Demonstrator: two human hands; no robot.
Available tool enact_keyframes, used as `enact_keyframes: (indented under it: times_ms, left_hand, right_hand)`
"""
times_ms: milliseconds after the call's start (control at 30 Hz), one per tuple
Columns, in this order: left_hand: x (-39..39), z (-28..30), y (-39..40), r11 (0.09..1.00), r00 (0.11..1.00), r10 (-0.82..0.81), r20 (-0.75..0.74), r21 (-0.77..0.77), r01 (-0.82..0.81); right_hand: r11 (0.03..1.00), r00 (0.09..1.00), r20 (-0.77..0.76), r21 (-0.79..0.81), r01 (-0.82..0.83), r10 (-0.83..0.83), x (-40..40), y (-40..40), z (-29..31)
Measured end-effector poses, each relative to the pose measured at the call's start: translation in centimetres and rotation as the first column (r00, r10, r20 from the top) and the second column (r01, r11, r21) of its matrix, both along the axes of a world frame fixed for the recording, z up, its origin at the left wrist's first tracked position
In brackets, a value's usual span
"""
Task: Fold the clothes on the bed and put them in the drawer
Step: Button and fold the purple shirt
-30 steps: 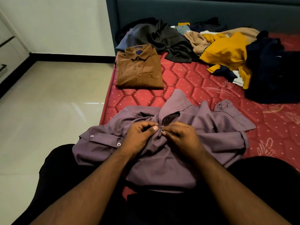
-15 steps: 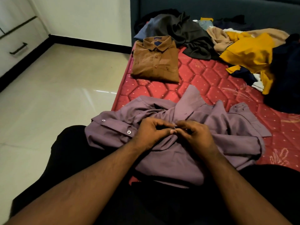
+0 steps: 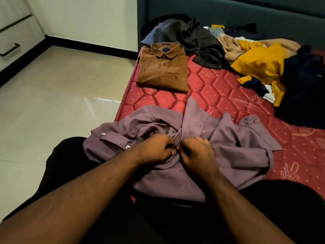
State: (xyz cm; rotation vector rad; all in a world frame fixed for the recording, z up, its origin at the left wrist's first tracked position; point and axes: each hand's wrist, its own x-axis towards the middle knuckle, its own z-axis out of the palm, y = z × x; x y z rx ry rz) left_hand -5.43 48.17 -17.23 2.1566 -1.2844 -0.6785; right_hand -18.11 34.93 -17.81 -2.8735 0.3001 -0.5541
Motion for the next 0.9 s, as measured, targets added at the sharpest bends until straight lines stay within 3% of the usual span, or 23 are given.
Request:
enact_keyframes:
  times_ms: [100, 200, 333, 367, 433, 533, 600, 733, 833, 900]
  left_hand:
    - [0.0, 0.2, 0.7, 0.999, 0.989, 0.046, 0.14, 0.006, -0.048]
    - [-1.9, -1.0, 1.4, 0.97, 0.913, 0.208, 0.35, -0.196, -0.146]
    - [-2.6, -1.2, 1.8, 0.912, 0.836, 0.254, 0.487, -0.407, -0.04]
    - [-2.6, -1.2, 1.7, 0.896, 0.847, 0.272, 0.457, -0.442, -0.049]
    - [-2.8, -1.1, 1.2, 0.864, 0.939, 0.279, 0.199, -0.479, -0.156]
    - [-2.6, -0.5, 0.7, 0.916, 0.945, 0.164, -0.281, -0.311, -0.252]
    - [-1.7, 0.1, 1.0, 0.979, 0.94, 0.094, -0.329, -0.139, -0.147]
    - [-1.1, 0.6, 1.4, 0.991, 0.993, 0.067, -0.1, 0.126, -0.054]
    - [-0.8, 0.2, 2.3, 0.976, 0.986, 0.119, 0.119, 0.171, -0.138]
    - [-0.5, 0.4, 3.0, 0.975, 0.968, 0.121, 0.219, 0.157, -0.158]
  right_hand:
    - [0.998, 1.0, -0.018, 0.053, 0.026, -0.025, 0.9, 0.4, 0.0]
    - [0.99, 0.996, -0.05, 0.12, 0.078, -0.073, 1.7, 0.5, 0.1]
    - [0.979, 0.988, -0.122, 0.164, 0.118, -0.099, 1.4, 1.0, 0.7]
    - [0.98, 0.986, -0.129, 0.157, 0.124, -0.104, 1.3, 1.0, 0.8]
    - [0.991, 0.99, -0.099, 0.077, 0.107, -0.099, 1.0, 0.8, 0.8]
    - [0.997, 0.997, -0.044, -0.045, 0.058, -0.06, 0.5, 0.6, 0.7]
    - [0.995, 0.999, -0.037, -0.101, 0.011, -0.015, 0.2, 0.7, 0.6]
    - [0.994, 0.993, -0.1, -0.083, -0.076, 0.068, 0.6, 0.6, 0.6]
    - [0.978, 0.98, -0.201, 0.205, 0.035, 0.007, 0.4, -0.5, 1.3]
    - [0.897, 0.975, -0.218, 0.424, 0.124, -0.032, -0.2, -1.9, 2.1]
